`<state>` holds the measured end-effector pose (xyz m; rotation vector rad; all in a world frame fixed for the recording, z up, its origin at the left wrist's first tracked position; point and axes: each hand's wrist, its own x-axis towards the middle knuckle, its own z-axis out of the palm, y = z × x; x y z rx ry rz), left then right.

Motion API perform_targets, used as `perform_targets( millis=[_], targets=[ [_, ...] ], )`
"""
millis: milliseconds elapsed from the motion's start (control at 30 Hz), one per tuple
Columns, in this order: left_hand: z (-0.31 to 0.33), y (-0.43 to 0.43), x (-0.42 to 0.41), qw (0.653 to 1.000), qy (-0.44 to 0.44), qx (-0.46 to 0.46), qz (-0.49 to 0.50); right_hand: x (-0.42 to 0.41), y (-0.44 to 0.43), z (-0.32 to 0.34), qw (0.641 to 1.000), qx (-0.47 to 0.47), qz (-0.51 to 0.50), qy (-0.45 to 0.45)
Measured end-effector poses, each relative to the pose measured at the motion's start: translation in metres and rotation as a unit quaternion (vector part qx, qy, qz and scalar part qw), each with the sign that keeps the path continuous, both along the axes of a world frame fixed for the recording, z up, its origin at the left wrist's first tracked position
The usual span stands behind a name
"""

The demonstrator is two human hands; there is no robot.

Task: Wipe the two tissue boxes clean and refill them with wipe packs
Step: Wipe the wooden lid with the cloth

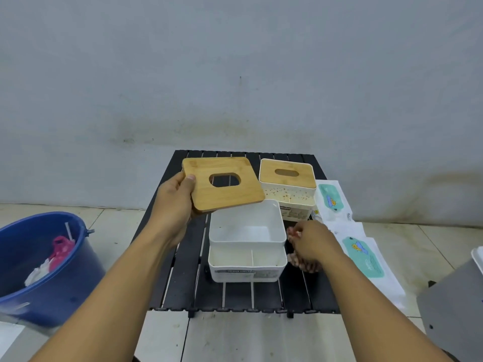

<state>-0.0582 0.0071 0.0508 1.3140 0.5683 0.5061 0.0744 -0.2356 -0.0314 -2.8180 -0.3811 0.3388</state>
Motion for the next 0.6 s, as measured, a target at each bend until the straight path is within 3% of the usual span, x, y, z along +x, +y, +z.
perform_targets(
  millis=[133, 233, 333, 433, 500, 600],
  targets=[
    [-0.004, 0.0, 0.003, 1.0, 0.012, -0.006, -0.002, 0.0, 0.003, 0.0, 0.999, -0.044, 0.017, 0.014],
    [-0.007, -0.003, 0.005, 0.999, 0.04, -0.003, -0.01, -0.002, 0.004, 0.02, 0.998, -0.049, 0.024, -0.036],
    [-0.009, -0.009, 0.007, 0.998, 0.056, 0.001, -0.028, -0.018, 0.014, 0.042, 0.982, 0.076, 0.037, -0.169],
    [-0.01, -0.017, 0.01, 0.998, 0.055, -0.001, -0.043, -0.048, 0.036, 0.055, 0.923, 0.214, 0.157, -0.278],
    [-0.013, -0.022, 0.011, 0.997, 0.052, -0.001, -0.053, -0.063, 0.047, 0.049, 0.906, 0.194, 0.241, -0.29],
    [-0.02, -0.023, 0.011, 0.996, 0.061, 0.012, -0.06, -0.066, 0.057, 0.033, 0.905, 0.156, 0.29, -0.268]
  ],
)
